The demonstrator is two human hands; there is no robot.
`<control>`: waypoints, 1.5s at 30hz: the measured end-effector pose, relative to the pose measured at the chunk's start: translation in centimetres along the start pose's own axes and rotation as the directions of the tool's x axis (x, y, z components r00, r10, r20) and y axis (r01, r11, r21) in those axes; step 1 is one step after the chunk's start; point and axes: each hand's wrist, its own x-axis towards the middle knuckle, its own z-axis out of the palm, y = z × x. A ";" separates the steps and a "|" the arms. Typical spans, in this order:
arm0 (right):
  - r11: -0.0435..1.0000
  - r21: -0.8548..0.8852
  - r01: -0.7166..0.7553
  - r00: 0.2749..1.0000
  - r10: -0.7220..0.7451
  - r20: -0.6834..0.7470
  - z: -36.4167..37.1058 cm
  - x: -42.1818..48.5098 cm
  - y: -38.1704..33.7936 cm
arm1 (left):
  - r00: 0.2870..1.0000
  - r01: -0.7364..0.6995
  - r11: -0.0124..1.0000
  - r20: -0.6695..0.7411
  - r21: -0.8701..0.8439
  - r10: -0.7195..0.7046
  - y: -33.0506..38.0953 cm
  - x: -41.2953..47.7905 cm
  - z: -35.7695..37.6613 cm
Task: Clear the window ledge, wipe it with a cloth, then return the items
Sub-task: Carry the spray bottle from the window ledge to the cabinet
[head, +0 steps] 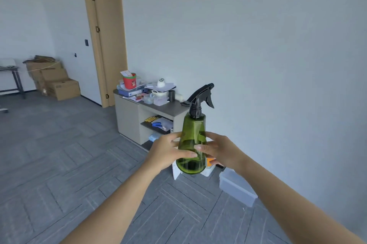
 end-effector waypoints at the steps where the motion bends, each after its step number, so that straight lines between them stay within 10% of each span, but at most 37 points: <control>1: 1.000 0.003 0.008 1.000 -0.008 0.014 -0.6 3.1 0.2 | 1.000 0.007 1.000 -0.020 -0.002 -0.007 -0.9 2.7 -0.4; 17: 0.997 0.038 0.072 0.985 -0.077 0.151 -4.8 50.5 0.7 | 0.990 0.063 0.991 -0.134 0.117 -0.047 -14.9 44.8 -12.4; 45: 0.921 0.272 -0.280 0.954 0.233 0.190 -6.2 119.7 18.3 | 0.936 0.284 0.958 -0.227 0.041 -0.268 -47.2 104.0 -19.1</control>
